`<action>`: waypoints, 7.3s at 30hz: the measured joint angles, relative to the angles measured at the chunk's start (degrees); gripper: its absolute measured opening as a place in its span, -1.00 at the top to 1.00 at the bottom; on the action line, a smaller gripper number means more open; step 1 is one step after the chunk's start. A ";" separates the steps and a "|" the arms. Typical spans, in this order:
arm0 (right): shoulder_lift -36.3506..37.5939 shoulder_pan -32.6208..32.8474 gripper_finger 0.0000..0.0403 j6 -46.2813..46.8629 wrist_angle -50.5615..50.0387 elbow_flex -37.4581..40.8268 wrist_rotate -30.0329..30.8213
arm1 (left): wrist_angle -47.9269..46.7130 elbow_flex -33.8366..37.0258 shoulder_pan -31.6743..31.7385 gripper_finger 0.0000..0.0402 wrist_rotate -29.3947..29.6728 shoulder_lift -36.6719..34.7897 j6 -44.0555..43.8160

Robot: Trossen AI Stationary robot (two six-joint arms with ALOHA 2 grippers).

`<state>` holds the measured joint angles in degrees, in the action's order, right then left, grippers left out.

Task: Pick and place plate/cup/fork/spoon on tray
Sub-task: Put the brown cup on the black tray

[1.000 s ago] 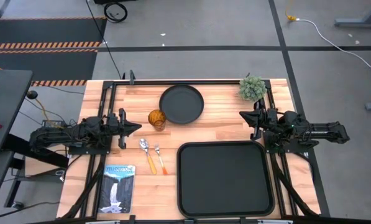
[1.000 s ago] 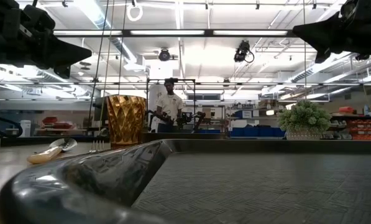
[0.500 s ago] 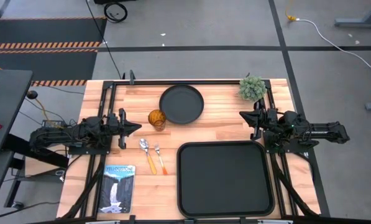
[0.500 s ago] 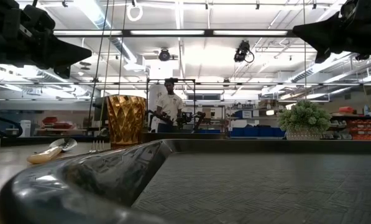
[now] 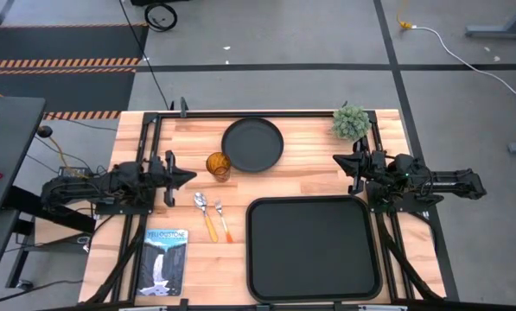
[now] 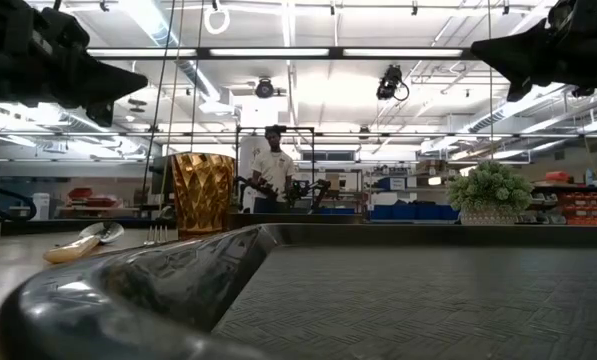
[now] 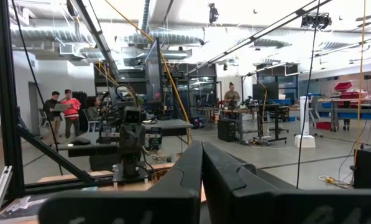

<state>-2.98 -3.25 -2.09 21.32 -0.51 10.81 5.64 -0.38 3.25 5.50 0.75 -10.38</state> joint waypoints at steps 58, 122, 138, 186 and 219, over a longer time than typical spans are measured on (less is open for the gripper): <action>-42.35 -8.04 0.93 18.95 26.67 -9.05 3.04 | 23.02 -0.02 1.04 0.95 -4.94 6.38 39.55; -90.77 -12.51 0.94 1.92 -2.36 -56.81 -13.53 | -27.77 -25.70 11.92 0.52 6.71 45.76 -23.64; -90.75 -11.51 0.94 1.20 -3.08 -56.81 -13.49 | -16.76 -25.70 13.68 0.52 8.26 61.15 -17.00; -97.76 -2.87 0.65 7.89 -33.62 -80.15 -5.70 | -0.69 -25.70 8.04 0.52 0.63 70.47 -12.96; -116.04 -5.60 0.00 5.12 -67.26 -106.87 -7.39 | 0.58 -25.70 6.75 0.52 -2.19 70.47 -11.72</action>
<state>-119.02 -8.84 3.03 -45.94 -107.39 3.42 6.22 -26.09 10.00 3.31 71.22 -22.09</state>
